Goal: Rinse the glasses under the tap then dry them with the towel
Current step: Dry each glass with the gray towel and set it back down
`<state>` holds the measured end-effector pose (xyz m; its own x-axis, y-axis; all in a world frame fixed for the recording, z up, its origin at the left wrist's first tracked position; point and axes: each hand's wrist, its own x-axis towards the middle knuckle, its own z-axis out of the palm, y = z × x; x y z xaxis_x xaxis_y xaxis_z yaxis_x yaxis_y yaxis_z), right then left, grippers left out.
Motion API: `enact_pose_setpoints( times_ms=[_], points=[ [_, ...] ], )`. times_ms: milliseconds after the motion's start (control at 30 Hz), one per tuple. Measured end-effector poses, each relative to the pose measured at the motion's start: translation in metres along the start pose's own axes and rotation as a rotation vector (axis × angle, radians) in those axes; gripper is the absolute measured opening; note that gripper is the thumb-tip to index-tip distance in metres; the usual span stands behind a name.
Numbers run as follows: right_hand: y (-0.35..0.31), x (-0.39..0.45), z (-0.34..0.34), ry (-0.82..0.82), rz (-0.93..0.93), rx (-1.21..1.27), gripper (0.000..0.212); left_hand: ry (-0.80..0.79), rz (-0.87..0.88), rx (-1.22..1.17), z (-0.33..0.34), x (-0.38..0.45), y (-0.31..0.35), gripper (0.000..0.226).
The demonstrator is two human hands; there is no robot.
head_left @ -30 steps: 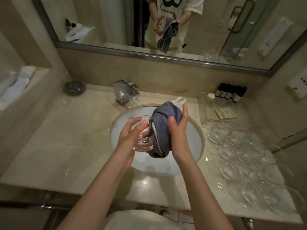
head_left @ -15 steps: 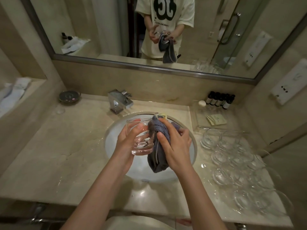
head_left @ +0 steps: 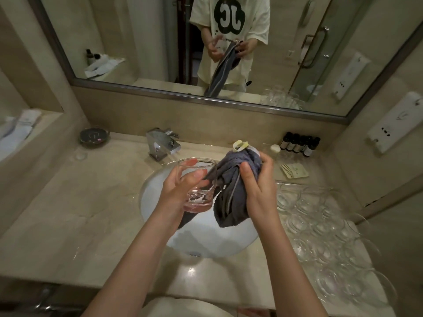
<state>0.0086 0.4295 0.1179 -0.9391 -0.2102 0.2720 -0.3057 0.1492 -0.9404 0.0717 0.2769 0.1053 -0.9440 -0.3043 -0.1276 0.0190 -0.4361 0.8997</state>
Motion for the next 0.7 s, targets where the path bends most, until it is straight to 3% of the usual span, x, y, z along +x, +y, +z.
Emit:
enact_pose_setpoints(
  times_ms=[100, 233, 433, 567, 700],
  points=[
    [-0.002, 0.006, 0.002, -0.010, -0.060, 0.021, 0.014, -0.049, 0.008, 0.017, -0.006, 0.003, 0.004, 0.075],
    [-0.003, 0.013, 0.003, -0.055, -0.097, 0.044, 0.015, -0.168, 0.026, 0.057, -0.010, 0.006, 0.011, 0.095],
    [-0.004, 0.018, 0.005, -0.062, -0.015, 0.146, 0.025, -0.304, 0.035, 0.111, -0.011, 0.004, 0.013, 0.068],
    [-0.007, 0.022, 0.003, -0.101, -0.017, 0.107, 0.020, -0.368, 0.011, 0.118, -0.006, 0.008, 0.015, 0.082],
    [-0.004, 0.022, 0.003, -0.030, -0.006, 0.117, 0.018, -0.371, 0.023, 0.102, -0.001, 0.009, 0.013, 0.070]
  ],
)
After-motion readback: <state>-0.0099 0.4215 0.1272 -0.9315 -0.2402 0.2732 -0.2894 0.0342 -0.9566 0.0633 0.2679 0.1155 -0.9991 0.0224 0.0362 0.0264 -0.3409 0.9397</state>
